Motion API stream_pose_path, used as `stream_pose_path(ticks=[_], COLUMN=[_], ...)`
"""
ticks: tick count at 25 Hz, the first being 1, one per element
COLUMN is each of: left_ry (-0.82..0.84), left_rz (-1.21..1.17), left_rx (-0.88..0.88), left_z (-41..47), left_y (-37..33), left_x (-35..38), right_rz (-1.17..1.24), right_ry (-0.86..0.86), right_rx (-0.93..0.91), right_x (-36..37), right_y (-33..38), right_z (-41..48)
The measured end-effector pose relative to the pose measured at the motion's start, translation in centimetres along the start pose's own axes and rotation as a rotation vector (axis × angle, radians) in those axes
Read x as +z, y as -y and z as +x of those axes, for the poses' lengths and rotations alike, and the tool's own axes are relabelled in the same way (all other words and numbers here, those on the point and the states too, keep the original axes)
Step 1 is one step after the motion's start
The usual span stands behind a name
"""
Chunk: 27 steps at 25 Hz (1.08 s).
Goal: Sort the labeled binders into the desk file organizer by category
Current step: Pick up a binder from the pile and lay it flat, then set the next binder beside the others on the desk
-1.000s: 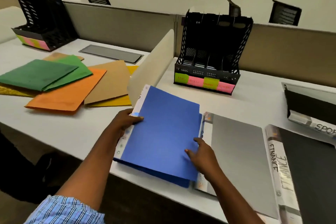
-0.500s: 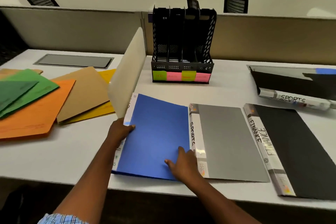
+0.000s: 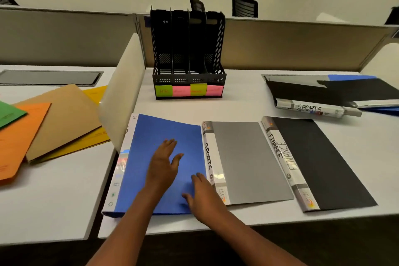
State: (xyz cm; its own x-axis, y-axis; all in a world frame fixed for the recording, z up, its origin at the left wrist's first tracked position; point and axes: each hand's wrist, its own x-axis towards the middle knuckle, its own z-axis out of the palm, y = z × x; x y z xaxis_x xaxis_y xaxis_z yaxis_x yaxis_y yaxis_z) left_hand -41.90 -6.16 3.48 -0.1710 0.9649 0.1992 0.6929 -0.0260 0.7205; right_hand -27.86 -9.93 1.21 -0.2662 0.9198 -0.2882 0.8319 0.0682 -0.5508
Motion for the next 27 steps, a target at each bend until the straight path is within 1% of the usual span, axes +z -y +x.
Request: stream_pose_path(ticks=[1, 3, 6, 9, 13, 17, 20, 24, 27], left_ry=[0.034, 0.052, 0.083, 0.164, 0.215, 0.231, 0.201, 0.214, 0.224], left_rz=[-0.047, -0.111, -0.150, -0.148, -0.088, -0.053, -0.036, -0.041, -0.033], left_rx=[-0.013, -0.044, -0.054, -0.065, -0.035, -0.029, -0.040, -0.035, -0.050], left_z=[-0.1, -0.2, -0.5, -0.8, -0.8, -1.1, -2.0, -3.5, -4.0], left_y=[-0.7, -2.2, -4.5, -6.6, -10.1, -15.2, -19.5, -24.8, -26.8], left_x=[0.9, 2.6, 5.0, 7.4, 10.7, 14.8, 18.1, 22.5, 24.3], right_rz=[0.034, 0.061, 0.058, 0.057, 0.045, 0.031, 0.036, 0.093, 0.122], right_ry=[-0.006, -0.038, -0.109, -0.154, -0.210, -0.249, -0.265, -0.288, -0.291], right_rx=[-0.035, -0.072, -0.073, -0.040, 0.000, -0.032, -0.066, -0.094, -0.045], right_x=[-0.5, -1.7, -3.6, -5.4, -8.4, -12.3, -15.7, -19.8, -21.2], right_y=[-0.2, -1.2, -3.6, -6.5, -10.6, -15.4, -19.5, -25.5, -28.4], right_z=[-0.3, -0.9, -1.6, -2.1, -2.6, -3.6, -5.0, -6.7, -7.0])
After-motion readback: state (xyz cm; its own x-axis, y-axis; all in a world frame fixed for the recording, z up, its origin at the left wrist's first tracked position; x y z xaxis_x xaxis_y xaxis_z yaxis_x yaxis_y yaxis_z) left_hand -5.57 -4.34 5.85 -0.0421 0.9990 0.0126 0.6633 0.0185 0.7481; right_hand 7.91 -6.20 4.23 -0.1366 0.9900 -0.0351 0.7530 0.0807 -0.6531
